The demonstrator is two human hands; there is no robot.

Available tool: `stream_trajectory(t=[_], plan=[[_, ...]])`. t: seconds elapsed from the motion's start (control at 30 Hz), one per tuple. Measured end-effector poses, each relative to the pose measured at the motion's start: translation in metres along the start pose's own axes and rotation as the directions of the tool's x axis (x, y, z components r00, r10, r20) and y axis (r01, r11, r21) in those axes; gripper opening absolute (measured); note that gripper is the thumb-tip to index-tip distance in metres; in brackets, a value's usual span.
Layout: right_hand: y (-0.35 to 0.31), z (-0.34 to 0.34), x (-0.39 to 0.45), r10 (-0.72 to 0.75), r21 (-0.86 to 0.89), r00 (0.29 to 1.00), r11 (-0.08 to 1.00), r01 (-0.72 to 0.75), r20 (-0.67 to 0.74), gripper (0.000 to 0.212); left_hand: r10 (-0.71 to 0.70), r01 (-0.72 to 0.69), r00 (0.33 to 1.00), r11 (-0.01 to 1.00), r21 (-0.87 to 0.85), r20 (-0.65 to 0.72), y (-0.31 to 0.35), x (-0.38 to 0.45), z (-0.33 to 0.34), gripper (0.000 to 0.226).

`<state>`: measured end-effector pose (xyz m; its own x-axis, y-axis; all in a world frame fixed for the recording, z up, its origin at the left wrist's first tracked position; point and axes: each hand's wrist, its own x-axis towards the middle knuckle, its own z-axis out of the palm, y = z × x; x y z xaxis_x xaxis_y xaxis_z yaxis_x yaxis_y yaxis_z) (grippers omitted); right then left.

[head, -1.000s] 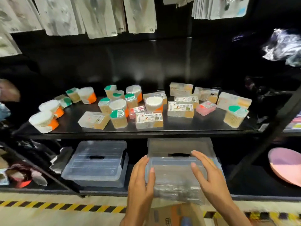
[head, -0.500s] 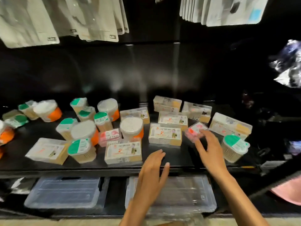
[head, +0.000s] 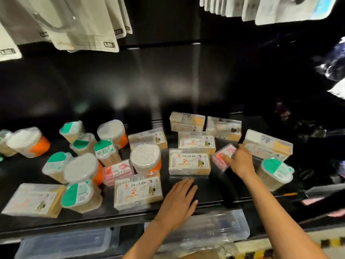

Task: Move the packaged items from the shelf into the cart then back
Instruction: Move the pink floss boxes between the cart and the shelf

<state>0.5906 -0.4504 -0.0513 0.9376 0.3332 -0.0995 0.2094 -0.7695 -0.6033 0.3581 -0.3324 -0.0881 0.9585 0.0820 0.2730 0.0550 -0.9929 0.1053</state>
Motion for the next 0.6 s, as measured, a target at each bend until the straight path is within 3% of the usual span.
stream_trajectory(t=[0.13,0.27,0.4,0.53,0.6], plan=[[-0.004,-0.005,-0.01,0.151,-0.045,0.988,0.987,-0.152,-0.024,0.073,-0.008,0.009,1.0,1.0,0.01,-0.03,-0.001,-0.001,0.003,0.045],[-0.005,-0.004,-0.023,0.14,0.034,0.989,0.99,-0.138,-0.052,0.077,-0.003,0.003,1.0,1.0,0.002,-0.018,0.0,-0.002,0.002,0.045],[-0.005,-0.006,-0.039,0.181,0.222,0.983,0.957,-0.184,0.036,0.082,-0.012,0.012,1.0,1.0,-0.018,-0.017,0.001,-0.001,0.002,0.046],[0.027,0.008,-0.035,0.182,0.264,0.98,0.944,-0.195,0.075,0.12,-0.018,0.018,1.0,1.0,-0.019,0.011,0.002,-0.001,-0.001,0.047],[0.038,0.012,-0.035,0.186,0.292,0.976,0.933,-0.211,0.11,0.105,-0.021,0.021,0.999,1.0,-0.022,0.026,0.002,-0.002,-0.003,0.047]])
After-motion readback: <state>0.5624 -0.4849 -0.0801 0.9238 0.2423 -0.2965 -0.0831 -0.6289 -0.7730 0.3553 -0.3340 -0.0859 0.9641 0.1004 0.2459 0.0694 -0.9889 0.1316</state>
